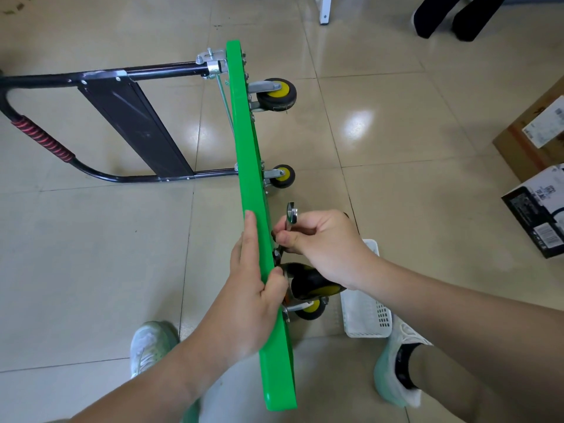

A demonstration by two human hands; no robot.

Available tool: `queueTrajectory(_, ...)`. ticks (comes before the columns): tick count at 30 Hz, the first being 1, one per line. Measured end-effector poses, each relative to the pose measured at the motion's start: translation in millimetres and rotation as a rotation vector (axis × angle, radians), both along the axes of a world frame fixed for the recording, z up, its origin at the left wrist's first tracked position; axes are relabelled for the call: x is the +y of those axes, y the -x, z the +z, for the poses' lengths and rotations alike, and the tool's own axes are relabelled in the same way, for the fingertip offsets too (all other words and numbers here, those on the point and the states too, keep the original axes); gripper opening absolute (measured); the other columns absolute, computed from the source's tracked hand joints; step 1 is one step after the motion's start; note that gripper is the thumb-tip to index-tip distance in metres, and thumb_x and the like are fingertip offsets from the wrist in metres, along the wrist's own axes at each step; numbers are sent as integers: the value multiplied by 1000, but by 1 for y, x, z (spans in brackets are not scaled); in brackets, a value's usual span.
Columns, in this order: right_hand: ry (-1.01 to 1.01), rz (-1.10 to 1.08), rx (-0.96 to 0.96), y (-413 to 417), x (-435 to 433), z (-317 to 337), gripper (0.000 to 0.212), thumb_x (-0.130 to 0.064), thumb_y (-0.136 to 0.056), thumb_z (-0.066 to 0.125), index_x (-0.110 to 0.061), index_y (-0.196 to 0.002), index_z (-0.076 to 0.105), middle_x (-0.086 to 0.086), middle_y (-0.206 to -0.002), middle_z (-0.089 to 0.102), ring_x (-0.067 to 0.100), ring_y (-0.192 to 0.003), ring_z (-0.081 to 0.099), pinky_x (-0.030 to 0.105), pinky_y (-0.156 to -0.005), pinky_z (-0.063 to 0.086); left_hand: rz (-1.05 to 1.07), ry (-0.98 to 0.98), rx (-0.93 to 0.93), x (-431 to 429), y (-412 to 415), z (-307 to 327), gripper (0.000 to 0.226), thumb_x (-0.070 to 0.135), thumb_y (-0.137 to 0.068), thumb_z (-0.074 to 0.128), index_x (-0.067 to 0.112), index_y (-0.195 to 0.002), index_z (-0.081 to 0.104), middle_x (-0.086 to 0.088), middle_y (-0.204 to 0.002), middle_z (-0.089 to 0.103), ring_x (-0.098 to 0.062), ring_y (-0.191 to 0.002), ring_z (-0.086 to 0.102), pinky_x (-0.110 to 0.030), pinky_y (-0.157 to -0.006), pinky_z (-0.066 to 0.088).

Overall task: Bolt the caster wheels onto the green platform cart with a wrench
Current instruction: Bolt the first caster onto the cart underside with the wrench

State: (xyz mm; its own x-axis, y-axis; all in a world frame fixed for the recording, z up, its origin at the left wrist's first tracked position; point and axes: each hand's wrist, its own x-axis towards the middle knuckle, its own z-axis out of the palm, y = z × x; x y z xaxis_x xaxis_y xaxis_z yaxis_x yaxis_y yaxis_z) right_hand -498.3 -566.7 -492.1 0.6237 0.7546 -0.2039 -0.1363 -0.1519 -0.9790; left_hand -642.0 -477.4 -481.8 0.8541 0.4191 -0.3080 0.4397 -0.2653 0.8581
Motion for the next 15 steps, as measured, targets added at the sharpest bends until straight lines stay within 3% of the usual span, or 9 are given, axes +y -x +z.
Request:
queueTrajectory(3,0,9,-38,0,-3,0,30,1,-86,72,-27,-76,76,-12,-76,74,2,-79,68,30,-91,56,7,6,-4,0,0,0,88,16,-107,46,40,-158,-21,17,-159,17,42,-98,35,11,-76,27)
queueTrajectory(6,-28,-20,-35,-3,-1,0,30,3,-85,72,-26,-78,76,-10,-78,75,3,-80,70,27,-86,56,12,11,-8,0,1,1,88,16,-107,47,39,-159,-20,20,-153,18,42,-95,37,10,-74,29)
queueTrajectory(9,-34,-83,-77,-16,6,6,26,-6,-87,73,-31,-82,77,-5,-87,78,13,-89,74,34,-86,59,8,14,-2,-1,1,2,87,17,-107,47,40,-158,-20,24,-146,17,42,-93,36,10,-74,28)
queueTrajectory(15,26,-88,-43,-45,29,6,12,-10,-95,64,-18,-90,72,1,-80,74,19,-79,73,43,-81,61,4,22,34,-2,-1,8,86,20,-108,45,41,-157,-22,25,-150,12,44,-88,35,12,-72,26)
